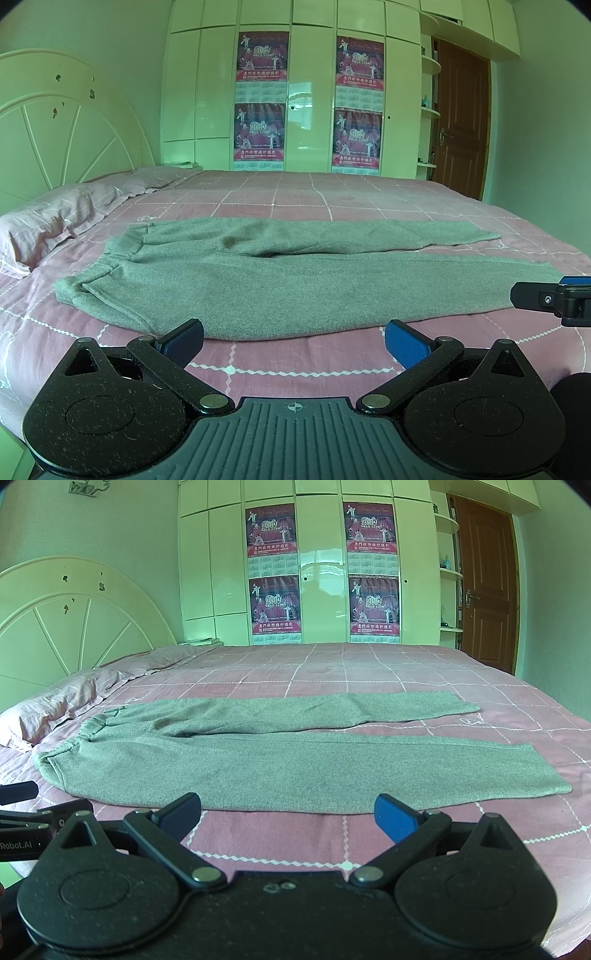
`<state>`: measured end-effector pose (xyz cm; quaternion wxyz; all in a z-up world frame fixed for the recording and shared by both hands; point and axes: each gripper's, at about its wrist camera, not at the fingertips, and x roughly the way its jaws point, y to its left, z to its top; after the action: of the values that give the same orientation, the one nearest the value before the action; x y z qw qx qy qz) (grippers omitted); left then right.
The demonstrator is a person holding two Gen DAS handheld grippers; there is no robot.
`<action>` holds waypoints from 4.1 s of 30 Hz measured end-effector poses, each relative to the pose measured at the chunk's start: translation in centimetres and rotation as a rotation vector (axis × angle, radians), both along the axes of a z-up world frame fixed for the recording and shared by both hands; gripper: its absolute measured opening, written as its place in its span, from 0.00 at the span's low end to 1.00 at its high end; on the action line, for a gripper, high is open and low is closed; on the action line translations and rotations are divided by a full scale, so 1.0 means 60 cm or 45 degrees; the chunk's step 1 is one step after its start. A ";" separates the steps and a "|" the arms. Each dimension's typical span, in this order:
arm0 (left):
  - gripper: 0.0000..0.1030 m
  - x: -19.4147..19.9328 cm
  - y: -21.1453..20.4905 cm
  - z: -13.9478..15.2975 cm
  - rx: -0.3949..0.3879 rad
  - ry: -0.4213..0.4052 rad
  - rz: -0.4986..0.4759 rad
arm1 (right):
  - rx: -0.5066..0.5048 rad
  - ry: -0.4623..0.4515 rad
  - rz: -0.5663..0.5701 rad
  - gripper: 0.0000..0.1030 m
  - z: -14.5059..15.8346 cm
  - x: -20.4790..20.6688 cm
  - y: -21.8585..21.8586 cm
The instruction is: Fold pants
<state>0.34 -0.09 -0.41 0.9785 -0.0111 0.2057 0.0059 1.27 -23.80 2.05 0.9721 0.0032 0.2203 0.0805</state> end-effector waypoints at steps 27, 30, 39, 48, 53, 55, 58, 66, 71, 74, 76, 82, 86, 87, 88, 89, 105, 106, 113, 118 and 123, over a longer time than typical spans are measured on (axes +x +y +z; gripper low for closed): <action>1.00 0.106 0.150 0.034 -0.068 0.096 0.087 | 0.134 -0.037 0.072 0.91 0.057 0.081 -0.024; 1.00 0.166 0.210 0.037 -0.052 0.132 0.090 | 0.125 -0.031 0.098 0.90 0.069 0.139 -0.015; 1.00 0.414 0.416 0.045 -0.012 0.193 0.140 | 0.074 0.031 0.230 0.72 0.097 0.392 0.027; 0.76 0.635 0.528 -0.039 0.000 0.331 0.052 | -0.034 0.155 0.365 0.64 0.051 0.598 0.094; 0.76 0.705 0.543 -0.083 -0.033 0.408 -0.086 | -0.108 0.258 0.488 0.54 0.005 0.693 0.114; 0.77 0.720 0.553 -0.095 -0.090 0.410 -0.106 | -0.153 0.282 0.520 0.52 -0.013 0.722 0.121; 0.74 0.726 0.561 -0.104 -0.124 0.407 -0.146 | -0.186 0.307 0.588 0.50 -0.034 0.755 0.133; 0.59 0.730 0.582 -0.114 -0.232 0.414 -0.246 | -0.459 0.408 0.714 0.48 -0.088 0.830 0.184; 0.31 0.730 0.581 -0.122 -0.213 0.369 -0.291 | -0.463 0.472 0.739 0.00 -0.079 0.835 0.198; 0.21 0.715 0.569 -0.106 -0.147 0.305 -0.317 | -0.454 0.413 0.684 0.00 -0.052 0.812 0.195; 0.19 0.691 0.565 -0.088 -0.101 0.225 -0.328 | -0.438 0.341 0.681 0.00 -0.019 0.786 0.186; 0.18 0.565 0.556 -0.005 0.037 -0.115 -0.389 | -0.486 0.152 0.762 0.00 0.084 0.625 0.155; 0.18 0.459 0.532 0.023 0.152 -0.225 -0.433 | -0.534 0.112 0.796 0.00 0.106 0.498 0.130; 0.19 0.431 0.525 0.023 0.183 -0.235 -0.429 | -0.557 0.114 0.801 0.00 0.100 0.469 0.128; 0.19 0.407 0.518 0.020 0.203 -0.237 -0.428 | -0.566 0.133 0.805 0.00 0.090 0.445 0.125; 0.21 0.383 0.512 0.015 0.205 -0.223 -0.422 | -0.574 0.157 0.799 0.00 0.073 0.420 0.125; 0.75 0.156 0.473 -0.014 -0.513 0.124 0.193 | 0.242 0.214 0.245 0.21 0.011 0.284 0.025; 0.75 0.153 0.473 -0.013 -0.603 0.103 0.184 | 0.271 0.219 0.223 0.21 0.011 0.285 0.022; 0.75 0.199 0.467 -0.050 -0.997 0.220 0.282 | 0.524 0.321 0.047 0.52 -0.014 0.327 0.007; 0.75 0.203 0.463 -0.070 -1.083 0.268 0.309 | 0.548 0.409 -0.040 0.50 -0.041 0.377 0.005; 0.75 0.197 0.468 -0.087 -1.178 0.264 0.325 | 0.619 0.505 -0.120 0.49 -0.064 0.429 -0.003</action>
<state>12.15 27.99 -5.65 0.8368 -0.4692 0.2801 0.0347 27.01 -23.99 -1.80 0.8835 0.2613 0.3796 0.0836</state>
